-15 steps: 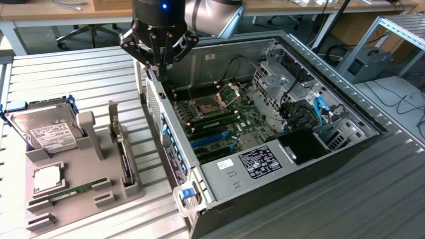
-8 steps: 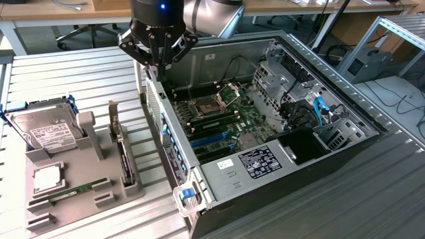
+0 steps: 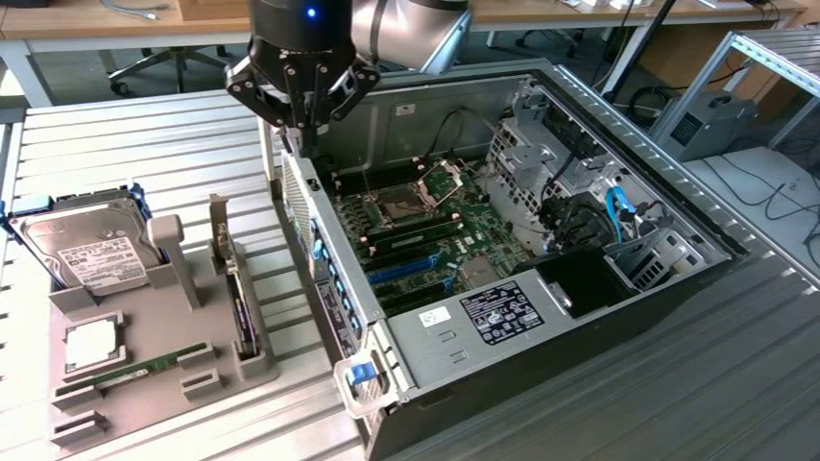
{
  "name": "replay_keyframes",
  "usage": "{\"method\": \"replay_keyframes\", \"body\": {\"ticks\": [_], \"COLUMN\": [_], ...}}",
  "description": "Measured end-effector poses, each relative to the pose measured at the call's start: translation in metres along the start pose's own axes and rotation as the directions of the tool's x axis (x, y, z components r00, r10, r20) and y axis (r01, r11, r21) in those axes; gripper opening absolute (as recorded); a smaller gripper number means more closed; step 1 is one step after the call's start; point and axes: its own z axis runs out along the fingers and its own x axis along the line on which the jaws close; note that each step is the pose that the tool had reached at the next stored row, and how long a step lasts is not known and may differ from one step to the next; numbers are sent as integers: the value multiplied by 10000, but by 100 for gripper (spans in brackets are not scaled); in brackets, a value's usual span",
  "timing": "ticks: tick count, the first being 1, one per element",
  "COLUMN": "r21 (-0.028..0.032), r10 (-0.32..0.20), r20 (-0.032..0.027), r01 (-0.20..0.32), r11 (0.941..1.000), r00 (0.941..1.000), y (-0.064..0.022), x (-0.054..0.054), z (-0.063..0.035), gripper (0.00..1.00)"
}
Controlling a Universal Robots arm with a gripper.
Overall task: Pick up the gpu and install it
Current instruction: 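Reach for the gpu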
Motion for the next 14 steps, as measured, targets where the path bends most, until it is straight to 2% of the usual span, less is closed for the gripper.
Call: {"method": "replay_keyframes", "body": {"ticks": [14], "r21": [0], "r10": [0], "r20": [0], "r01": [0], "r11": [10000], "r00": [10000], "y": [-4], "x": [48], "z": [1], "gripper": [11]}}
